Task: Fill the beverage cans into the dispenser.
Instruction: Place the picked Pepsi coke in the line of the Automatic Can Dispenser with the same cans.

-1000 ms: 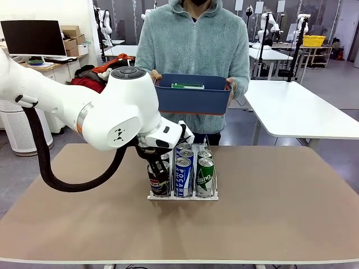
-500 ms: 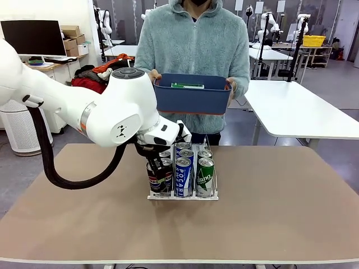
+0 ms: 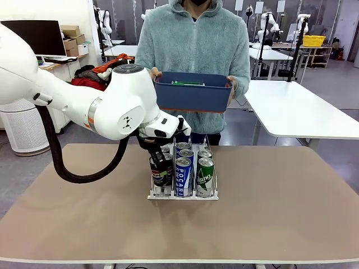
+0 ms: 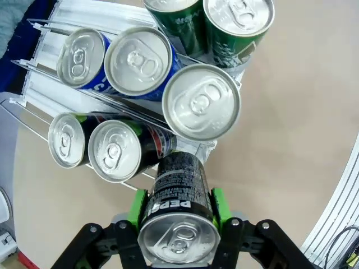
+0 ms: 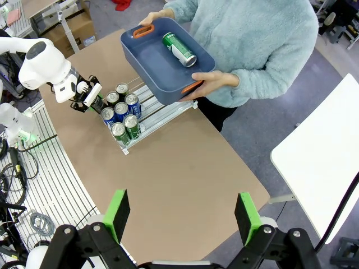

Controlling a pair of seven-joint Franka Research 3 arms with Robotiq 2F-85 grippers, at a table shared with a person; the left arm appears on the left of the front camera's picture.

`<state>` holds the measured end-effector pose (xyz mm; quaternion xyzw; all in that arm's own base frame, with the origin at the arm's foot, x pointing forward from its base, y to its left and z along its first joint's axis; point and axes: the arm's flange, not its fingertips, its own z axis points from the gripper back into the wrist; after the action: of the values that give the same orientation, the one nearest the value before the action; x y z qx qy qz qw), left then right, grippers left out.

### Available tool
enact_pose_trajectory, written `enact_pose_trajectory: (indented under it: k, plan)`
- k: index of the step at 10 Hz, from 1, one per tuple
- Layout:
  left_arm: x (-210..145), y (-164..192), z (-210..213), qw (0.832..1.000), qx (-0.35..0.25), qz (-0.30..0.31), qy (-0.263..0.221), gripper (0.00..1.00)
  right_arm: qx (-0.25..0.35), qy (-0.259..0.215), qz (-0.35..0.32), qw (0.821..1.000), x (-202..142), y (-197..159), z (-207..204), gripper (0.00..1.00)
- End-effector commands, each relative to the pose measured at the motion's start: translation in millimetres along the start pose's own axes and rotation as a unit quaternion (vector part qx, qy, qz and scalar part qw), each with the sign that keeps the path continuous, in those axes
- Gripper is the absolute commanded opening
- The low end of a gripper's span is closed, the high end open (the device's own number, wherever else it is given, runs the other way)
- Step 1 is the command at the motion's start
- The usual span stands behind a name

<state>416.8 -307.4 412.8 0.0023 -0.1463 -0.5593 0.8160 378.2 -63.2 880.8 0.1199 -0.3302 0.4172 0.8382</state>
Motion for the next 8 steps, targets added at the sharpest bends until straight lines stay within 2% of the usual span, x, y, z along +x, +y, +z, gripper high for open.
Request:
enact_pose_trajectory:
  k: [1,8]
  plan:
    - [10,28,-5,0.999,-0.002,-0.015,-0.042,0.58,0.001,0.0,0.0,1.0,-1,2,0,1.0]
    - [12,41,-38,0.999,-0.035,-0.008,-0.017,0.58,0.001,0.0,0.0,1.0,-1,2,0,1.0]
